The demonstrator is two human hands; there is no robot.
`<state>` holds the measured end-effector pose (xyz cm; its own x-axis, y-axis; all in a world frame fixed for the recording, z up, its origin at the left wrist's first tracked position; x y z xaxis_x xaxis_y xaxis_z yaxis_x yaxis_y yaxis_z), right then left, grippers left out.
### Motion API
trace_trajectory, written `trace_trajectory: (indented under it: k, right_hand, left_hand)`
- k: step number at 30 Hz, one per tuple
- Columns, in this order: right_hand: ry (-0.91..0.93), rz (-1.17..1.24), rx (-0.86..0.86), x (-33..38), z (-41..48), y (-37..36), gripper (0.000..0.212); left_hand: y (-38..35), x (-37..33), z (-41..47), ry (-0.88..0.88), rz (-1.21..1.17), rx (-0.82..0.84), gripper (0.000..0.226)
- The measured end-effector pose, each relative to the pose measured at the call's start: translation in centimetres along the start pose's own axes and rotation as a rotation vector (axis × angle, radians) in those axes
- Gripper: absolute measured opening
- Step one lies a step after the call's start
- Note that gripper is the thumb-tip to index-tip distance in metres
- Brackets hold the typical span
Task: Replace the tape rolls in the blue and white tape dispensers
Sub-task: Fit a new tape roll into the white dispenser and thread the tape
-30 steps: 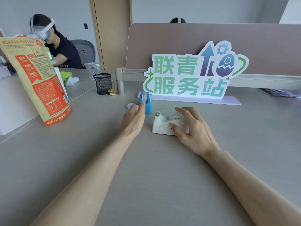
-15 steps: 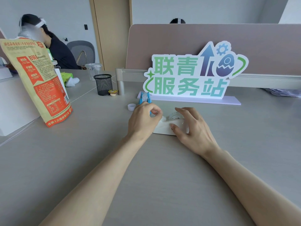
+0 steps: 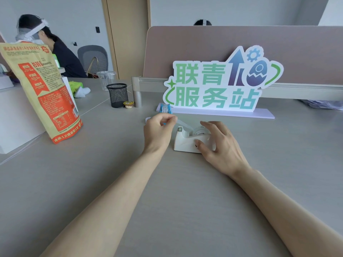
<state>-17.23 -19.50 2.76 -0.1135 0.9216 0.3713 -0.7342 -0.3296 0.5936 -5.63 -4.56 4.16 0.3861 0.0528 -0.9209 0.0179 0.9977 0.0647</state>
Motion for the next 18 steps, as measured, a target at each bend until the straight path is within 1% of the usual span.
trace_trajectory:
  k: [6,14,18]
  right_hand:
    - [-0.001,0.006,0.001,-0.1,0.1,-0.1,0.052]
    - [0.0,0.01,0.001,-0.1,0.0,-0.1,0.052]
    - [0.004,0.013,0.004,-0.2,0.0,-0.1,0.052]
  left_hand:
    - [0.9,0.8,0.2,0.132,-0.068,-0.049,0.013]
    - [0.9,1.4,0.2,0.165,-0.066,-0.057,0.013]
    - [1.0,1.5,0.3,0.18,-0.059,-0.065,0.008]
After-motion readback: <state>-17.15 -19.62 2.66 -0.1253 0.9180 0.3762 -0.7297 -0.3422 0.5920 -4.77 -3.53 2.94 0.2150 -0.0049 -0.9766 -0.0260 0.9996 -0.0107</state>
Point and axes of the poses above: each hand's wrist, its own z-axis towards the middle knuckle, its own y-axis out of the back of the hand, x = y × z, the point moved 4 cm from there along z, towards the middle knuckle, and after that the axes turned 5 degrees about -x, right-handed, at the moved point
